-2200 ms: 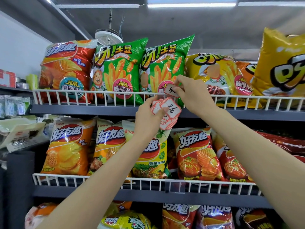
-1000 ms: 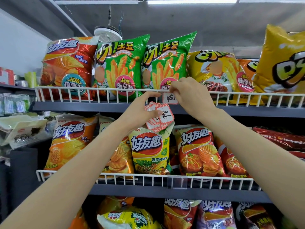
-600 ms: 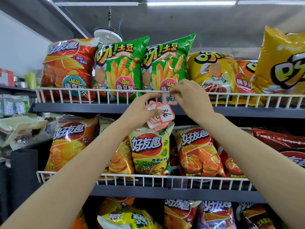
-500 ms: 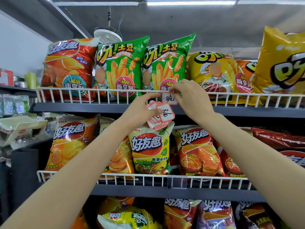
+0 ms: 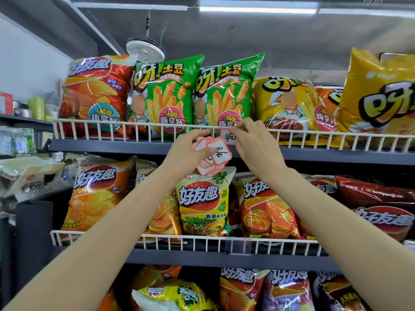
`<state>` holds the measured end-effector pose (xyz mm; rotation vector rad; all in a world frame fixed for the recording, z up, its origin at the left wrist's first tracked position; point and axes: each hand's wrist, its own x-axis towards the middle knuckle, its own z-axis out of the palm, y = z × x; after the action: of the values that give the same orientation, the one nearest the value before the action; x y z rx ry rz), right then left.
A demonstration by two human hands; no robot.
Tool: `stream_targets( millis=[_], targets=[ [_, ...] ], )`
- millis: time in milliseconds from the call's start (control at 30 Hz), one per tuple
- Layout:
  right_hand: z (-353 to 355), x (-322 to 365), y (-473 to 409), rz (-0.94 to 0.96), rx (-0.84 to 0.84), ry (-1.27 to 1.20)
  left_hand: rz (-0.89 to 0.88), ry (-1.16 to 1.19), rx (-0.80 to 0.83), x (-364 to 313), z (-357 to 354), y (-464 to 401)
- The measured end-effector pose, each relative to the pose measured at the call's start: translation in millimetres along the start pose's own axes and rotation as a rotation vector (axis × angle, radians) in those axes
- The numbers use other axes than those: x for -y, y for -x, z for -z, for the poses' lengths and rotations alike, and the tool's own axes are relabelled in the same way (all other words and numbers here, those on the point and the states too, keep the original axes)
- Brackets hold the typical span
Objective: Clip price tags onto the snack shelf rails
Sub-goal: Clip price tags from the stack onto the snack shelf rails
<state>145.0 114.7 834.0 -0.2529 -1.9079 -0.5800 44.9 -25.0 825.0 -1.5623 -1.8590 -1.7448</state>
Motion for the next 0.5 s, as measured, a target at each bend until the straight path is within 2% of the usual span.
stream_targets(
  millis=[133,367,500],
  targets=[
    [5,7,4,-0.052,0.069,-0.037,-0.012,0.015,-0.066,0,1,7],
    [41,22,14,-0.477,0.159,-0.742,0.043,0.197,-0.030,-2,-11,18],
    [63,16,42,-0.571,0.120,-0.763,0.064,0.338,0.056,-10,-36,33]
  ],
)
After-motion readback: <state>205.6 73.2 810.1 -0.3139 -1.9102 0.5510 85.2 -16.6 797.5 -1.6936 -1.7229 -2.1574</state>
